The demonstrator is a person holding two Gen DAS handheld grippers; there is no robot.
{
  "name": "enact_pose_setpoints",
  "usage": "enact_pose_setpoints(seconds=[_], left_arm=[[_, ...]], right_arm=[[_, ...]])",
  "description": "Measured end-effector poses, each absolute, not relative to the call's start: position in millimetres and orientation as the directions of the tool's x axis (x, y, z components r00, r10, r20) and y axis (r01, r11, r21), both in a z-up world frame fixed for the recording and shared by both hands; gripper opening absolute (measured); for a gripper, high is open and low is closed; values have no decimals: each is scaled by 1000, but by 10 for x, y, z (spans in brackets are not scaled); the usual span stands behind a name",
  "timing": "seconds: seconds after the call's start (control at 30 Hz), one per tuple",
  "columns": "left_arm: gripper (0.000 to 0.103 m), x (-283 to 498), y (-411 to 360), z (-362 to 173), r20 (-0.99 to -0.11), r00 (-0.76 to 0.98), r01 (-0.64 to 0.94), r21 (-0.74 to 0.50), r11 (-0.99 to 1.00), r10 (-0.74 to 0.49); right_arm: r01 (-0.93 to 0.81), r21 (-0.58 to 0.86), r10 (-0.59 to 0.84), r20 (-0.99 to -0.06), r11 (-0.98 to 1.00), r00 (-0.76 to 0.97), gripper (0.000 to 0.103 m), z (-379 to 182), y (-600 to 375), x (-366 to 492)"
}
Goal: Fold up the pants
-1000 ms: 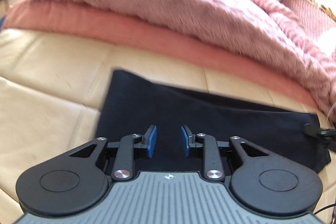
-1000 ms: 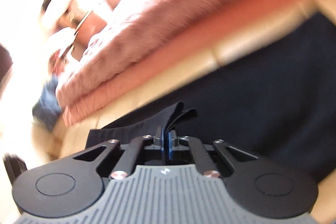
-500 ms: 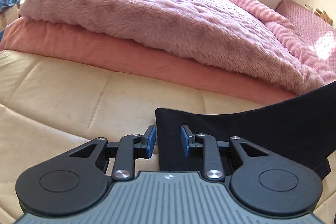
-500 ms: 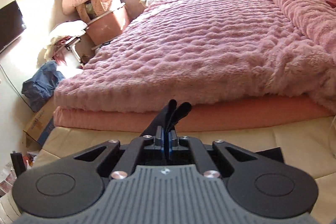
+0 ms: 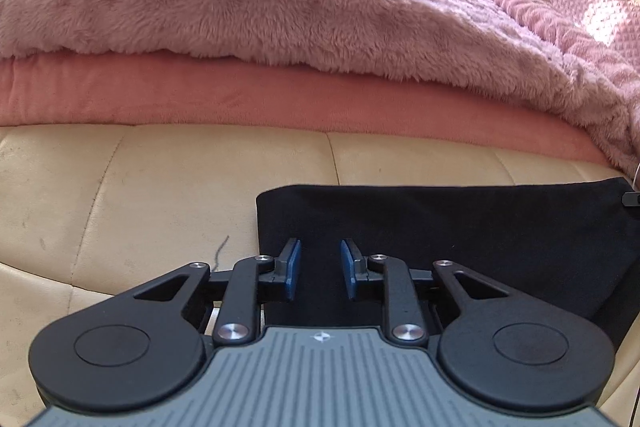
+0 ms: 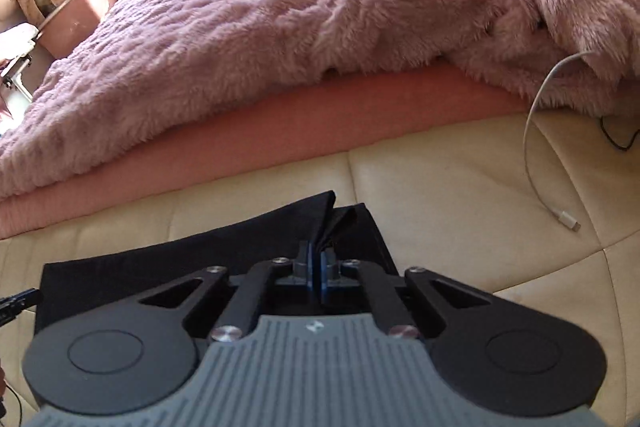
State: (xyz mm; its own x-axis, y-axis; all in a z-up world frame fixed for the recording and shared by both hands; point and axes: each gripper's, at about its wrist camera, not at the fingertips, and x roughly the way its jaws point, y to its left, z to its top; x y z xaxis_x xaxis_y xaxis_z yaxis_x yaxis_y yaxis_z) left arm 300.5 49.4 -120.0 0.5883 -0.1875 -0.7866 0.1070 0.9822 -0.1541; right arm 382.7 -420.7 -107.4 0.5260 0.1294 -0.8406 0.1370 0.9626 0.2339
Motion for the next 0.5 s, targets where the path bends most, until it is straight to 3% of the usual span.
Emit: enact_pose_setpoints(seconds=[0.2, 0.4, 0.5], left_arm=[[27, 3028, 457, -1314, -797, 576, 127, -130, 983, -180], [29, 3015, 492, -1218, -793, 580, 140, -130, 982, -187], [43, 2925, 636, -1139, -781, 600, 91, -150, 985, -174]], right_arm=[[122, 142, 57, -848, 982, 527, 0, -1354, -4088, 3877], [107, 48, -19, -834, 993, 551, 1, -1274, -4101, 3827], [141, 6, -76, -817, 990, 571, 5, -1145, -4194, 3707]])
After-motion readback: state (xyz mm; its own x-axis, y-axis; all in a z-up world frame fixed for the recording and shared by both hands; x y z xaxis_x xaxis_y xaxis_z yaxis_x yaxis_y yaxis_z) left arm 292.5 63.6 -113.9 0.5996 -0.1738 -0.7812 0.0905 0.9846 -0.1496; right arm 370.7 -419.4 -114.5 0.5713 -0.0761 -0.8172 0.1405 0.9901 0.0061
